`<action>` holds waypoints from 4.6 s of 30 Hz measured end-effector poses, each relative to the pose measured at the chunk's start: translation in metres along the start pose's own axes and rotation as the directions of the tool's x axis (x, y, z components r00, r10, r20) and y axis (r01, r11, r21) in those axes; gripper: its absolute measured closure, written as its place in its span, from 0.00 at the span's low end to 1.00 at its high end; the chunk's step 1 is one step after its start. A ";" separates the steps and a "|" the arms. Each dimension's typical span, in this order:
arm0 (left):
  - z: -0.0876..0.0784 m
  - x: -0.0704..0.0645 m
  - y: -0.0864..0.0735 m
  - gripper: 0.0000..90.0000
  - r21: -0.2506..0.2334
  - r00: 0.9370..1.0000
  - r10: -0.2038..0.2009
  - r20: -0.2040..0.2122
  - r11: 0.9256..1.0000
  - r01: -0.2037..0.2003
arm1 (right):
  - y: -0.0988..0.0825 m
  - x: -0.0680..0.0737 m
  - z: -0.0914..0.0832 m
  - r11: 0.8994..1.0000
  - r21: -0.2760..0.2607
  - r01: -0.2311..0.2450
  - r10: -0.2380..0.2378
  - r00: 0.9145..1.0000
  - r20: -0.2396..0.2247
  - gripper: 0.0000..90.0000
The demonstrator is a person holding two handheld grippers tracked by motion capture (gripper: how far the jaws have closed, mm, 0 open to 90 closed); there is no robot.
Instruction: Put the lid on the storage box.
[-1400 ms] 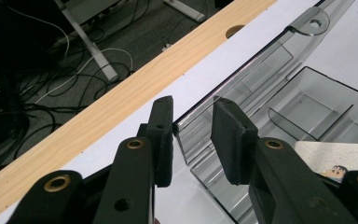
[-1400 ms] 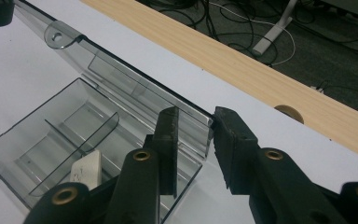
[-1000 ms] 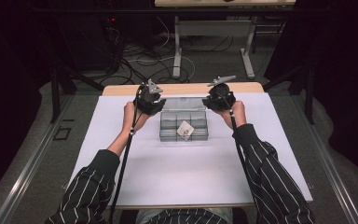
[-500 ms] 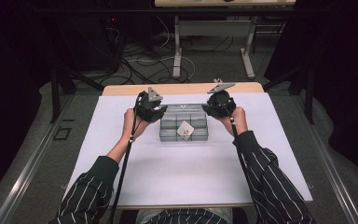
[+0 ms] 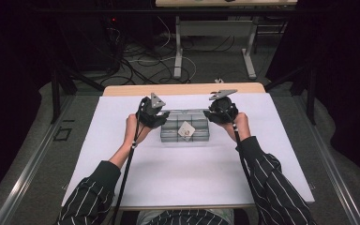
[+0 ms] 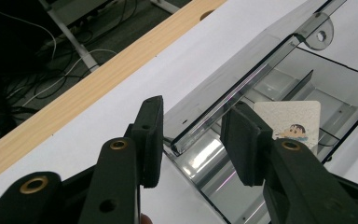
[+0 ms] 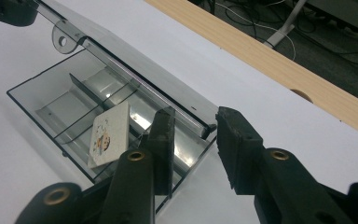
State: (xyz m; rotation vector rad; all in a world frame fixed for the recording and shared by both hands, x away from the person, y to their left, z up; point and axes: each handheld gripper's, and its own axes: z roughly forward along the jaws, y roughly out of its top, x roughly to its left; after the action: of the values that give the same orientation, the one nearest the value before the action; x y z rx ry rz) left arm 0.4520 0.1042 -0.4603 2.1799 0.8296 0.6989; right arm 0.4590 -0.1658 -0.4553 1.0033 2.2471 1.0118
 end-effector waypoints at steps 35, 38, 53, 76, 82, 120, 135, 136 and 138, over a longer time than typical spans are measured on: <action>0.002 -0.010 -0.027 0.58 -0.025 0.999 -0.030 0.022 0.999 0.030 | -0.016 0.016 -0.007 0.998 0.055 0.008 -0.006 1.000 -0.027 0.73; 0.002 -0.011 -0.029 0.58 -0.020 1.000 -0.026 0.017 0.999 0.027 | -0.018 0.016 -0.008 0.998 0.064 0.010 -0.007 0.999 -0.042 0.73; 0.007 -0.014 -0.037 0.54 0.025 0.999 -0.021 0.049 0.999 0.020 | -0.026 0.020 -0.003 0.994 0.109 -0.004 0.010 0.999 -0.052 0.70; 0.019 -0.018 -0.044 0.44 0.148 0.994 -0.049 0.100 0.988 0.034 | -0.038 0.022 0.009 0.978 0.208 0.009 0.009 0.996 -0.085 0.65; 0.021 -0.018 -0.046 0.41 0.173 0.992 -0.053 0.113 0.984 0.033 | -0.040 0.021 0.012 0.978 0.207 0.022 -0.001 0.995 -0.102 0.65; -0.012 -0.023 -0.080 0.10 0.215 0.993 -0.075 0.086 0.975 0.055 | -0.070 0.026 -0.020 0.984 0.175 -0.027 0.056 0.985 -0.163 0.15; -0.040 -0.034 -0.100 0.07 0.208 0.993 -0.069 0.095 0.977 0.048 | -0.089 0.033 -0.050 0.989 0.149 -0.016 0.042 0.984 -0.173 0.10; -0.043 -0.033 -0.101 0.07 0.211 0.993 -0.062 0.099 0.977 0.040 | -0.090 0.033 -0.052 0.987 0.159 -0.014 0.042 0.984 -0.175 0.10; -0.046 -0.034 -0.105 0.07 0.209 0.993 -0.074 0.096 0.976 0.053 | -0.093 0.033 -0.054 0.990 0.142 -0.016 0.041 0.984 -0.173 0.10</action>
State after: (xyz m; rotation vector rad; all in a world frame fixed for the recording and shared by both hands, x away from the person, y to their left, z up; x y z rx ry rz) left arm 0.3622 0.1570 -0.5183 2.3404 0.9490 0.4818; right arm 0.3634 -0.2059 -0.4984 1.0435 2.4843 1.0005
